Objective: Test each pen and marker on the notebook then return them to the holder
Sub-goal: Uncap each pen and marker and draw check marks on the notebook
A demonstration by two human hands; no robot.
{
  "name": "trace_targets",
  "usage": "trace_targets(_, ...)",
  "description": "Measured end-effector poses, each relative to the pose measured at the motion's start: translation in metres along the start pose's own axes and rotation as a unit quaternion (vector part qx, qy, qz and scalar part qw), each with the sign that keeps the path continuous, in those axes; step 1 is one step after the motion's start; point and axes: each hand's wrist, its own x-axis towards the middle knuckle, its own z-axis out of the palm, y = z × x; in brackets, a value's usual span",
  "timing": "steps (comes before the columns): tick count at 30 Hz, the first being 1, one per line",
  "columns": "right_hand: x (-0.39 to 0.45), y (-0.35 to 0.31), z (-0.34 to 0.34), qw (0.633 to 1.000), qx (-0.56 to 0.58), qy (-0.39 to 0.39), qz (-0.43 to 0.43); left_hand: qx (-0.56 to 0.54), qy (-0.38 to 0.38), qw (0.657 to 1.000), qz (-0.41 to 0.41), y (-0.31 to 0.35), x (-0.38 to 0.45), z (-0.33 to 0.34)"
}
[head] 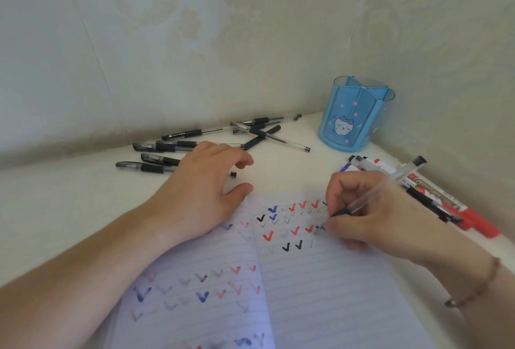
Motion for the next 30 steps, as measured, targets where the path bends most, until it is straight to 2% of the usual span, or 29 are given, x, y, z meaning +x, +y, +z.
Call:
trace_targets(7, 0.002, 0.006, 0.003, 0.999, -0.032, -0.018, -0.037, -0.01, -0.002, 1.0, 0.01, 0.0, 0.0, 0.001)
trace_targets(11, 0.002, 0.007, 0.002, 0.999, -0.035, -0.027, -0.029, -0.014, -0.003, 1.0, 0.019, -0.002, 0.0, 0.002)
trace_targets(18, 0.003, 0.007, 0.0, 0.998, -0.045, -0.004, -0.05, -0.011, 0.003, 0.999, 0.03, -0.004, 0.001, 0.004)
trace_targets(22, 0.005, 0.005, -0.001, 0.994, -0.007, 0.058, -0.094, -0.044, 0.008, 0.998, 0.042, -0.004, 0.003, 0.001)
trace_targets(26, 0.007, 0.003, 0.006, 0.965, -0.182, 0.121, -0.144, -0.092, 0.006, 0.995, 0.049, -0.01, 0.009, -0.005)
trace_targets(30, 0.001, -0.017, 0.018, 0.935, -0.263, 0.17, -0.164, -0.097, 0.041, 0.994, 0.009, -0.019, -0.004, -0.033)
